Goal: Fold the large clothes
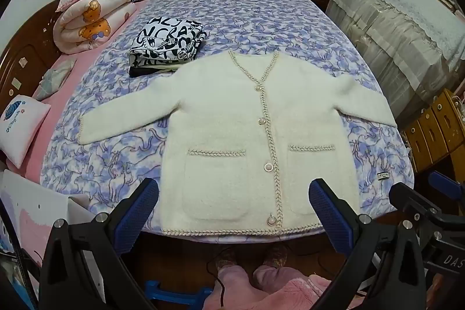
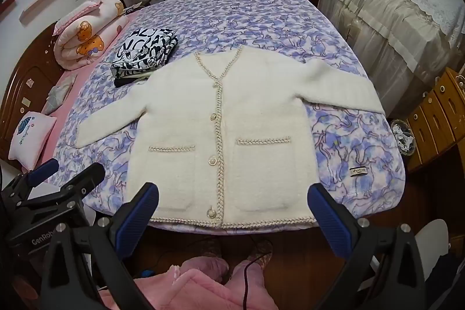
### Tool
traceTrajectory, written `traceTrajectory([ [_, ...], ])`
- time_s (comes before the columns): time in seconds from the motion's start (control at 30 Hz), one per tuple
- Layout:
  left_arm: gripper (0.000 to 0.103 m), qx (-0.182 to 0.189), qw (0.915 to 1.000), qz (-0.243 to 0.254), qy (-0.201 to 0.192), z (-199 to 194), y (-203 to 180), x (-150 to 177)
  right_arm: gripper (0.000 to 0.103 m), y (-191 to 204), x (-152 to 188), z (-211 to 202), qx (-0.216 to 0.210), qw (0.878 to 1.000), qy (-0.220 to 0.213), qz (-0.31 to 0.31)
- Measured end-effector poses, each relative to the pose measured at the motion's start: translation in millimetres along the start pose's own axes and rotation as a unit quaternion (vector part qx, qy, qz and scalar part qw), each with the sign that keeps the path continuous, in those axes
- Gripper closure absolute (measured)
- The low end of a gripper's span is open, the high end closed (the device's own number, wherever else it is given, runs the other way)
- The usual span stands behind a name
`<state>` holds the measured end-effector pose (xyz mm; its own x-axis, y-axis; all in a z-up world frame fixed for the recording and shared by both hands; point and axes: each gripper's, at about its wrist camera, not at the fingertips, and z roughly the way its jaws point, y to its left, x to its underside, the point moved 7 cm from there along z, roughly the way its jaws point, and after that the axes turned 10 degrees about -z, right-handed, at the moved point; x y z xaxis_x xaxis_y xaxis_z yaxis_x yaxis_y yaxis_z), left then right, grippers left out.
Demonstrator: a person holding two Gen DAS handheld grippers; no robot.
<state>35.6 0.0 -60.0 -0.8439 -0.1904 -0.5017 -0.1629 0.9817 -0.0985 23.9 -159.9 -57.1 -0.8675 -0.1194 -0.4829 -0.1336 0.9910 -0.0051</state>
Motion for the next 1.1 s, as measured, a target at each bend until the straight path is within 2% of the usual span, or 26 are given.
traceTrajectory([
  [1.1, 0.0, 0.004, 1.0, -0.003, 0.002, 4, -13, -3, 0.001, -7, 5, 7, 0.002, 1.0, 0.015, -0.001],
])
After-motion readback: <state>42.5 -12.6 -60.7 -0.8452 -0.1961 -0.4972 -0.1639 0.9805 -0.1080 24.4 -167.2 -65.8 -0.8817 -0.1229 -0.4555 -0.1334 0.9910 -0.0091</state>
